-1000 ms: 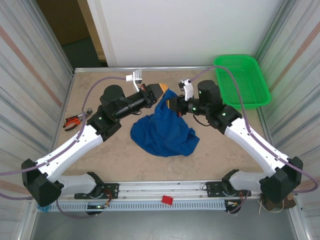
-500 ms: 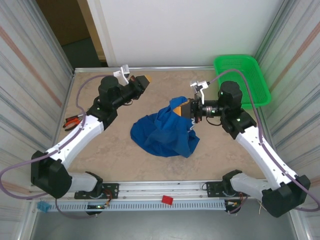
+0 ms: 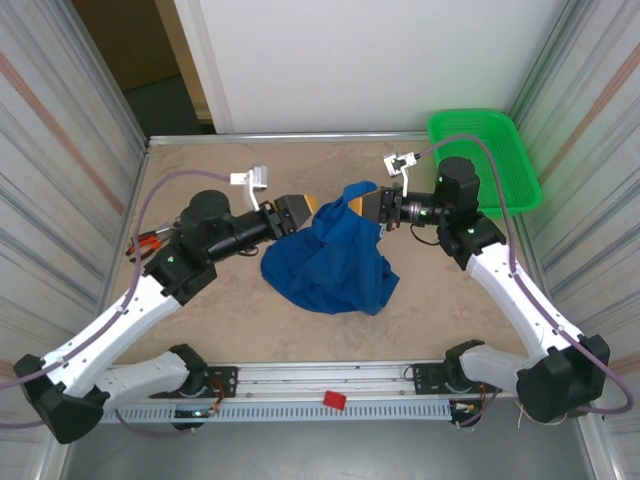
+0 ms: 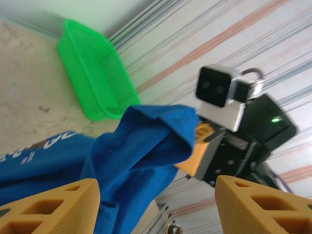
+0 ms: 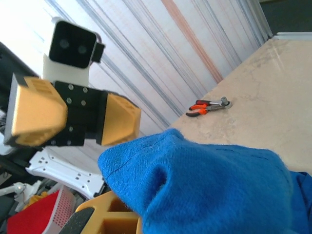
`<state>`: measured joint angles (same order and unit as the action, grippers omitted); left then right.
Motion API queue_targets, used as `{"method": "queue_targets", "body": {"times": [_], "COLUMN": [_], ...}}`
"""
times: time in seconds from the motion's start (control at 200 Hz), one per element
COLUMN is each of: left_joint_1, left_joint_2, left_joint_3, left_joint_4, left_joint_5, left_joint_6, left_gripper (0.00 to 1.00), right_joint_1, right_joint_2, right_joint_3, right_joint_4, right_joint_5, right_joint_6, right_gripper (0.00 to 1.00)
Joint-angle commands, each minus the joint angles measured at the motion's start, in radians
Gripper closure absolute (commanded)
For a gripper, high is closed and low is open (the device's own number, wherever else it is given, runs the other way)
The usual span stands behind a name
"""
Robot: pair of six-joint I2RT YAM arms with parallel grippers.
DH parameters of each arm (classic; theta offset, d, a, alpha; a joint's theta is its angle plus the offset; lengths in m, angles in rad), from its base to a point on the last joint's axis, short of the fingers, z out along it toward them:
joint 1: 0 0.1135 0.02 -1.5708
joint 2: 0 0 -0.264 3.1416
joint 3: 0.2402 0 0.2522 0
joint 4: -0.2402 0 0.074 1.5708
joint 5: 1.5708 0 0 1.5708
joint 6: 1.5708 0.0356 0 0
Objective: Fold the inside-out t-shirt
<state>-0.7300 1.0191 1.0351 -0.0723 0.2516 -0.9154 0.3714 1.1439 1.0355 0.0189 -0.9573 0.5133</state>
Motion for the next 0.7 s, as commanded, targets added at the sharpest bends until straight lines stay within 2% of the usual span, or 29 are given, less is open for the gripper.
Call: {"method": "queue_targets", "body": {"times": [0.0,0.23,0.416,0.461,0.486,0.596,0.696], "left_joint_1": [-0.016,-0.017,-0.017,-0.017,-0.017,-0.016,-0.016], "left_joint_2": [0.047,0.096,0.138,0.148,0.152,0.164,0.135], "left_joint_3": [-0.02,-0.002,0.022,0.024,0.026,0.041,0.061], "left_joint_4": [-0.105,-0.092,-0.059,-0.041,-0.031,0.014,0.033], "left_joint_5": [-0.087,-0.126,-0.116,-0.106,-0.101,-0.073,-0.071], "left_joint_6": [0.022,0.029,0.028,0.027,0.026,0.024,0.029], "left_gripper": [0.35,0.32,0.34,0.41,0.48,1.0,1.0], "right_joint_1": [-0.005,-0.005,-0.005,-0.005,-0.004,-0.005,-0.026], "right_joint_2": [-0.003,-0.016,-0.019,-0.019,-0.021,-0.028,-0.035], "right_joint_3": [-0.005,-0.012,-0.02,-0.023,-0.024,-0.041,-0.063], "right_joint_4": [0.029,0.029,0.036,0.038,0.038,0.042,0.051], "right_joint_5": [0.017,0.028,0.026,0.026,0.026,0.029,0.041], "right_joint_6": [0.017,0.017,0.023,0.024,0.024,0.025,0.032], "right_gripper": [1.0,1.0,1.0,1.0,1.0,1.0,1.0]}}
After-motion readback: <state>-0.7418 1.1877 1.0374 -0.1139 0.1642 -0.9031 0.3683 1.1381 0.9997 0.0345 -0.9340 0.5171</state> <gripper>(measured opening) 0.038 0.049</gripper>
